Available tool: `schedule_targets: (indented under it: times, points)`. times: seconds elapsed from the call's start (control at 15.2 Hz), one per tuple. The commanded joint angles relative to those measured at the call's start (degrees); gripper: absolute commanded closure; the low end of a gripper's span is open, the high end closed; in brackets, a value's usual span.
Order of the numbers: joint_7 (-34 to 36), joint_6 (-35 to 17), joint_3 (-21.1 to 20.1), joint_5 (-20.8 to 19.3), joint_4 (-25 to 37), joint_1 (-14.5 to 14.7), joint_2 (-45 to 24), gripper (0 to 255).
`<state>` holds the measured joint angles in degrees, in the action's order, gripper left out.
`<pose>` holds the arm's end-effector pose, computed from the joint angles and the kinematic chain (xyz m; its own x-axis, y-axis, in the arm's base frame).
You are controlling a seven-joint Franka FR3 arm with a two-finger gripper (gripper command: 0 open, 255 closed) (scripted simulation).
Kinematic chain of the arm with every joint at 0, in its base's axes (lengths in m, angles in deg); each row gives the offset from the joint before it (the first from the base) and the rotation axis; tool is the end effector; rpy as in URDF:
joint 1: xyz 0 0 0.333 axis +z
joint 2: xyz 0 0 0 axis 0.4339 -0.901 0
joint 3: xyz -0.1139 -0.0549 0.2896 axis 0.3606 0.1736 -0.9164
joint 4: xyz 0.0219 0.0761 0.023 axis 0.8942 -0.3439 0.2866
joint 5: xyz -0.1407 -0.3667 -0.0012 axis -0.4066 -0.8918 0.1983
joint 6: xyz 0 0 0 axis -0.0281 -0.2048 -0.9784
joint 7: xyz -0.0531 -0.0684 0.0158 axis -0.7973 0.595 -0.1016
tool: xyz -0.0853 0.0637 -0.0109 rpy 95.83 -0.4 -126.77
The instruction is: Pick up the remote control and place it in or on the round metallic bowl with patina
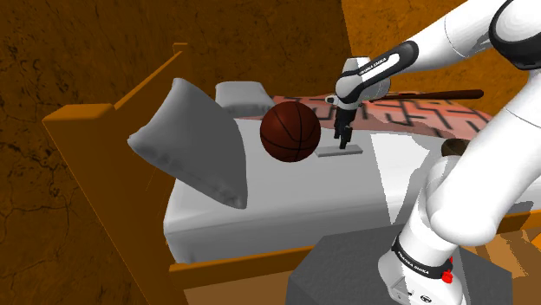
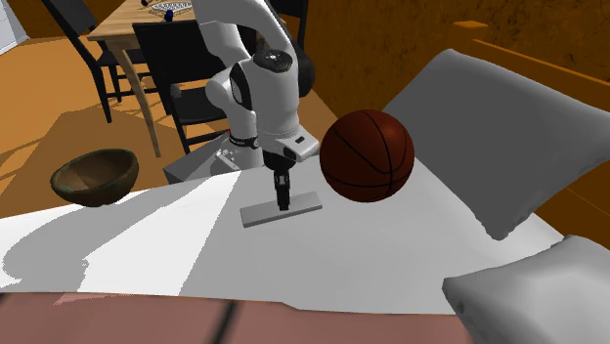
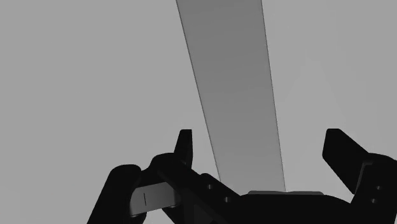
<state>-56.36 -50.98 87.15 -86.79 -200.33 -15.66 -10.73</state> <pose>0.3922 -0.2445 0.3675 0.7391 0.6736 -0.0011 0.6735 -0.7389 -0.0206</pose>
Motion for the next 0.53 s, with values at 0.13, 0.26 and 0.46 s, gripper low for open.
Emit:
schedule_targets:
  times: [0.13, 0.26, 0.46]
  points:
    - [-3.4, -3.8, 1.7, 2.5, -0.5, 0.9, -3.9, 0]
    - [-4.2, -5.6, 2.1, 3.5, -1.1, 1.2, -5.2, 0]
    - [-4.9, -7.0, 2.3, 4.4, -1.6, 1.4, -6.4, 0]
